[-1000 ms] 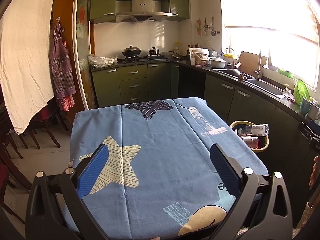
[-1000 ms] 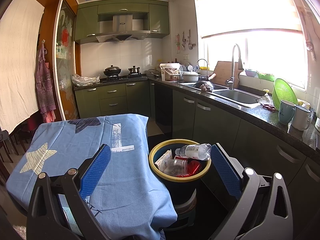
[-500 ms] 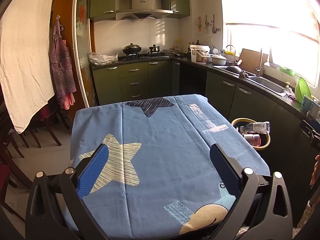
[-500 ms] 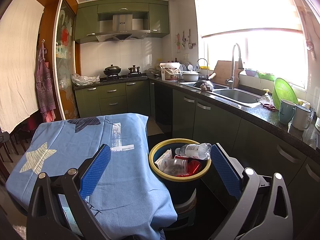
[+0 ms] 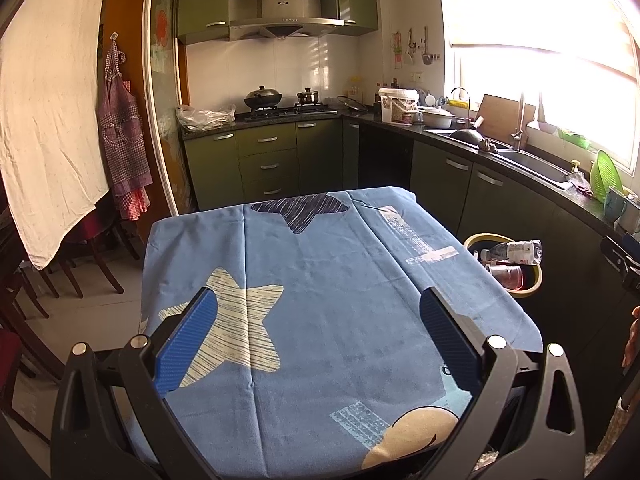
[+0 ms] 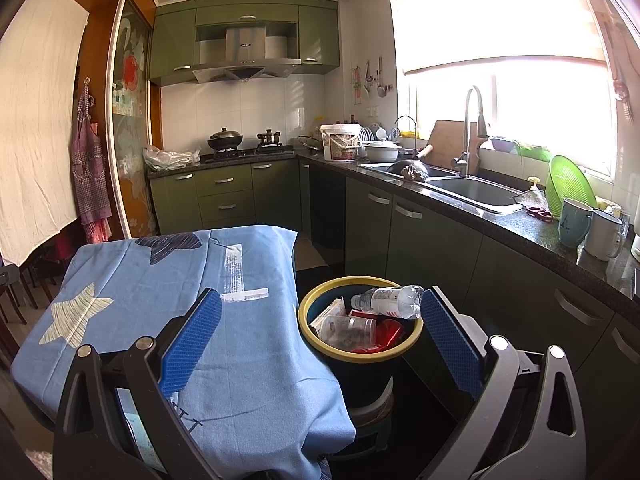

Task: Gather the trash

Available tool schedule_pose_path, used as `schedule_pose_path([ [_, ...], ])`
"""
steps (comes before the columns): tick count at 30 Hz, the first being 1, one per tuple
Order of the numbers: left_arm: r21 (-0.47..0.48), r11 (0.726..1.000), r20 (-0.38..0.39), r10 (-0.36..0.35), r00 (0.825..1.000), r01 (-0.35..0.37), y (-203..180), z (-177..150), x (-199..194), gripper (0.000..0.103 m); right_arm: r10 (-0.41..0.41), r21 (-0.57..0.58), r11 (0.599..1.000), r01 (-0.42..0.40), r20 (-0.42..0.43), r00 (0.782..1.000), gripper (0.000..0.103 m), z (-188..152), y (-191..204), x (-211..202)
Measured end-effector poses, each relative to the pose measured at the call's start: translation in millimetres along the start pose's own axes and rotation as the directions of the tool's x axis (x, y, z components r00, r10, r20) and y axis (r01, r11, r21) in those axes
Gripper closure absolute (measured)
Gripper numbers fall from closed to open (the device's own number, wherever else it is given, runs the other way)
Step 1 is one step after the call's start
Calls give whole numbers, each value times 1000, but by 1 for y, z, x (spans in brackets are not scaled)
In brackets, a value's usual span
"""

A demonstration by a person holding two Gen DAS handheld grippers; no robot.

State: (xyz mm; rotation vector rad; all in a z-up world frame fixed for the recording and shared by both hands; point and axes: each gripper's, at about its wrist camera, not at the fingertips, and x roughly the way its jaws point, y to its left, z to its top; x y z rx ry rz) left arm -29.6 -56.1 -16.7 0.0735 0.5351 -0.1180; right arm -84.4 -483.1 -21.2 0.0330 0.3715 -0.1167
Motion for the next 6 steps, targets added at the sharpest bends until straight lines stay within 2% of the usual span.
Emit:
schedule_pose_path([
  [3, -23, 1000, -17, -9, 1000, 9, 7, 0, 6, 7, 5, 0, 1000, -5, -6, 1000, 5, -2, 1, 4],
  [6, -24, 1000, -30, 15, 999, -16, 14, -1, 15, 7, 7, -9, 1000, -7, -11, 1000, 5, -4, 4, 11],
])
